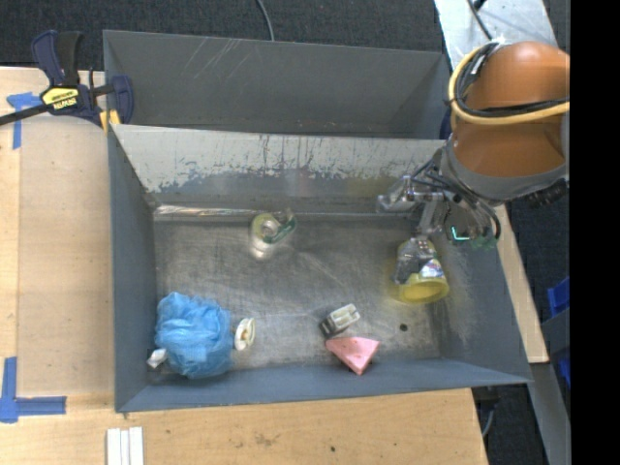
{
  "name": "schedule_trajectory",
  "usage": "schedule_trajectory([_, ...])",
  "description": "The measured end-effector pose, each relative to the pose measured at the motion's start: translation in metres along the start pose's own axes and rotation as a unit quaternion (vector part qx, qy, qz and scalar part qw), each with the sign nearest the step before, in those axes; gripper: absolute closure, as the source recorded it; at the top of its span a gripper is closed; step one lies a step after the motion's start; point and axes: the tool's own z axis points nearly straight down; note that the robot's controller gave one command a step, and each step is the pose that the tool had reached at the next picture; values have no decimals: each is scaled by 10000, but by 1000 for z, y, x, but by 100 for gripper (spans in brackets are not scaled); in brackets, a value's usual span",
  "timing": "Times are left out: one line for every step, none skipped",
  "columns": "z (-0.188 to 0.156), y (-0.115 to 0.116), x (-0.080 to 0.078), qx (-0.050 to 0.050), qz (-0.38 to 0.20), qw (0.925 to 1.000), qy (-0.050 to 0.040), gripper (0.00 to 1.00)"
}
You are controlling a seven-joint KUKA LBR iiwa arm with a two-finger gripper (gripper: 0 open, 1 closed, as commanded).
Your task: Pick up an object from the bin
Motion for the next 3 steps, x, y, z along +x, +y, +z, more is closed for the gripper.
schedule_trajectory([23,-5,10,4,-751,9972,-46,0])
schedule_trajectory([54,-26,12,-7,-1772,9842,16,0])
schedule_trajectory([59,-50,-17,-2,-1041,9946,-6,0])
